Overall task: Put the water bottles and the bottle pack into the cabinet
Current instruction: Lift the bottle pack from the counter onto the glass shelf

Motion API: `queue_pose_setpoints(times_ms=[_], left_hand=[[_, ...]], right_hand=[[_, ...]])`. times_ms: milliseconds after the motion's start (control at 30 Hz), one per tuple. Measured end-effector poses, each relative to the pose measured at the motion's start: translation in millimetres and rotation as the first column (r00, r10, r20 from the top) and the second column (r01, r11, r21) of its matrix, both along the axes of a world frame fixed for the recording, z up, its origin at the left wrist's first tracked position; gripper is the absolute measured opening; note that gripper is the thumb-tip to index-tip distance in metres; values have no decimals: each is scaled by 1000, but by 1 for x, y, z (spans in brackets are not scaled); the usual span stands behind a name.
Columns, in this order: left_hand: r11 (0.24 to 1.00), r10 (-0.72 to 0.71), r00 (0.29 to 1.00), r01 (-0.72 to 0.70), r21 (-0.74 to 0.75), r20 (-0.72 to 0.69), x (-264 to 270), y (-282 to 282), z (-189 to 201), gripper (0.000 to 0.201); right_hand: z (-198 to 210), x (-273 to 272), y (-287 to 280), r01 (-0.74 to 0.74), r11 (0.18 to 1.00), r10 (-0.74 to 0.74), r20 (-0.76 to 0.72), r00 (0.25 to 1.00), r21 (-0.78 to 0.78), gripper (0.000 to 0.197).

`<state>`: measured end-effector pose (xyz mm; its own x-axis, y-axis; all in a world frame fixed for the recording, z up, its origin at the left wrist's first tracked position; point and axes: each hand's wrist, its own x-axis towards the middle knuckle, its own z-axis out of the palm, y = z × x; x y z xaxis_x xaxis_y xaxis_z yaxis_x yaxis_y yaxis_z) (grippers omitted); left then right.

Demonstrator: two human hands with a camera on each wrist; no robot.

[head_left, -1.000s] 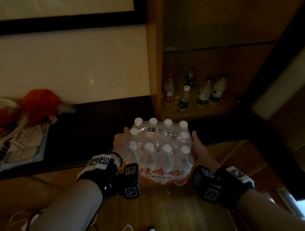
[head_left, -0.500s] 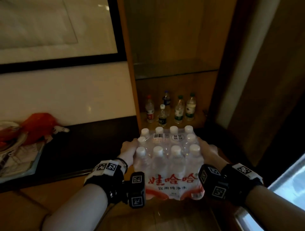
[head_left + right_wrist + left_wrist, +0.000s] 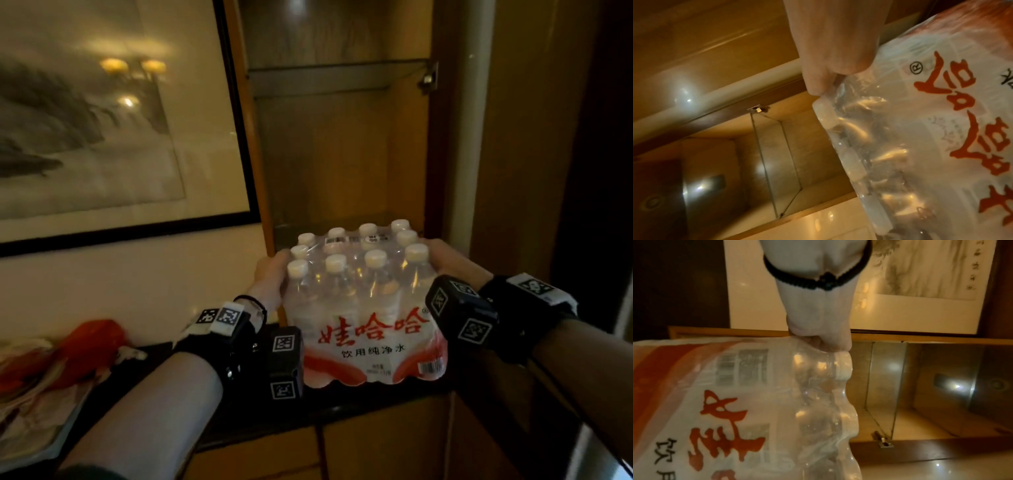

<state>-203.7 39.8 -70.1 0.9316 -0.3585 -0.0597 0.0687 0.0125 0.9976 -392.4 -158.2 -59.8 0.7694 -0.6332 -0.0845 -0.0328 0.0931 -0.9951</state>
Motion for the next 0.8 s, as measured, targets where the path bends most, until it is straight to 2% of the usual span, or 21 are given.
queue_pose_setpoints(times_ms=[67, 133, 200, 267, 300, 400, 433, 567, 700, 800], left_hand=[[998, -5, 999, 7, -67, 34, 12, -4, 21, 24], [991, 4, 998, 4, -136, 57, 22, -12, 45, 13], [983, -15, 994, 34, -180, 107, 31, -23, 72, 13], [977, -3, 984, 40, -208, 179, 42, -31, 95, 12], [974, 7, 980, 39, -224, 201, 48, -35, 105, 13], [965, 30, 974, 31, -259, 225, 65, -46, 127, 11], [963, 35, 973, 28, -268, 227, 71, -49, 132, 10], [955, 50, 975, 16, -295, 215, 95, -63, 142, 9], [962, 51, 979, 5, -274, 197, 115, -84, 148, 17], [962, 88, 981, -38, -272, 172, 134, -101, 144, 17]], right_hand=[[19, 13, -19, -3, 1000, 1, 66, 998, 26, 49], [34, 38, -45, 36, 999, -36, 76, 996, 9, 54], [48, 63, -77, 76, 997, -72, 99, 992, -34, 60], [57, 91, -106, 50, 998, -43, 148, 988, -46, 52], [73, 87, -85, 43, 998, -35, 159, 987, -52, 44], [104, 92, -69, 183, 979, -161, 219, 962, -87, 8], [111, 99, -71, 206, 974, -178, 250, 952, -92, 4], [123, 128, -86, 293, 949, -241, 333, 912, -115, 5], [126, 157, -105, 370, 929, -337, 386, 859, -12, 14], [122, 180, -120, 387, 922, -366, 381, 849, 23, 23]])
